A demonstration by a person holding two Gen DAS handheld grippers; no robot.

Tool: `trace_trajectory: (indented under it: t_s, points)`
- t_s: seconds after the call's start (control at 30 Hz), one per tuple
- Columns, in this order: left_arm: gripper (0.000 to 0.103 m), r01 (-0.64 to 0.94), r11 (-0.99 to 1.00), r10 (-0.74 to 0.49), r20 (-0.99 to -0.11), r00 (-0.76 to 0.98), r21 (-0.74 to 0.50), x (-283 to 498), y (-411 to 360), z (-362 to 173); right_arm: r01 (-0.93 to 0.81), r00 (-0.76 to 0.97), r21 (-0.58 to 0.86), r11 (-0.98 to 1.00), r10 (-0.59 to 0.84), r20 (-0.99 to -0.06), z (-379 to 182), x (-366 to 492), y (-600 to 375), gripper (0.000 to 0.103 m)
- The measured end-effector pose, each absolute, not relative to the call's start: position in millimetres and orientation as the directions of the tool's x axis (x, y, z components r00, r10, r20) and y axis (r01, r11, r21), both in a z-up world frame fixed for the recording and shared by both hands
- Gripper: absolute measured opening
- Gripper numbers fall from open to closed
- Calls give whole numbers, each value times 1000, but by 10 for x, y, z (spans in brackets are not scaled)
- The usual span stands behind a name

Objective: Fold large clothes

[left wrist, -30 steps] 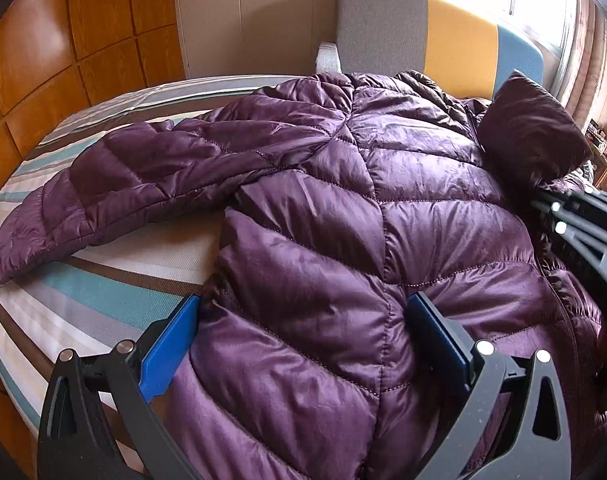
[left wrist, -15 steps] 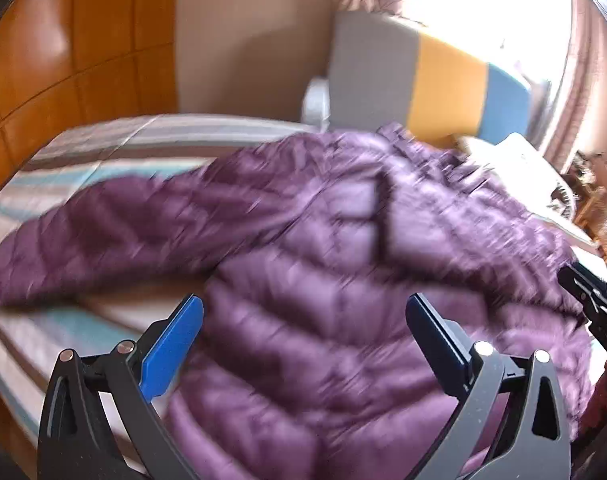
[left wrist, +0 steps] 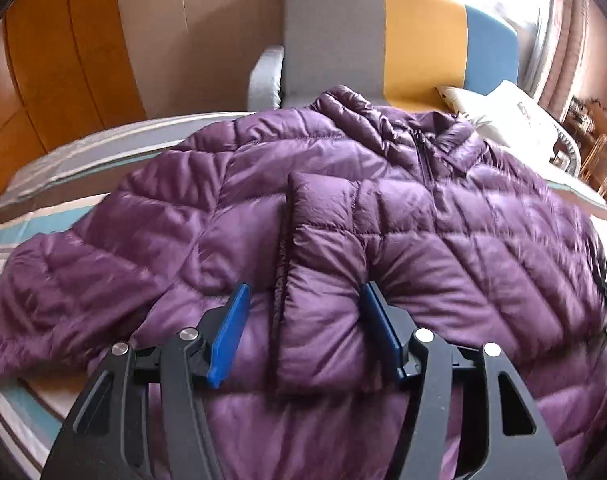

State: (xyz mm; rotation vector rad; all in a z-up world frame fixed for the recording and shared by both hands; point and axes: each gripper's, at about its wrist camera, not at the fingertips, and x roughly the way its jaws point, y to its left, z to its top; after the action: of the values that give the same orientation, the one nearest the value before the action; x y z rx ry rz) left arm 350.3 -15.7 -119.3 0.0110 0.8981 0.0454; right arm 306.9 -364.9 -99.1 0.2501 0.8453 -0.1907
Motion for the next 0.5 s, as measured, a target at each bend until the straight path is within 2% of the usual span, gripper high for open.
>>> trace_trajectory:
  t_s: [0.13, 0.2, 0.27, 0.3, 0.4, 0.5]
  points:
    - [60, -42, 999, 40, -770, 637, 17, 3410, -115, -1205, 232, 644, 109, 967, -68, -762, -1065, 3194, -3651, 29]
    - [64, -46, 999, 35, -772, 634, 7, 3411, -96, -1176, 227, 649, 110, 968, -67, -758, -1039, 3185, -3625, 28]
    - [83, -69, 997, 59, -770, 636, 19, 3359, -61, -1085, 225, 669, 129, 966, -57, -741, -944, 3077, -3654, 28]
    - [86, -80, 997, 63, -757, 650, 15, 3313, -37, -1039, 228, 695, 145, 963, -57, -717, -866, 3003, -3684, 28]
    - [89, -111, 994, 78, -672, 736, -6, 3180, -15, -785, 246, 762, 198, 949, -63, -644, -644, 2824, -3748, 29]
    - [89, -53, 998, 16, -672, 740, -34, 3301, -183, -718, 212, 752, 201, 956, -29, -658, -628, 2959, -3674, 29]
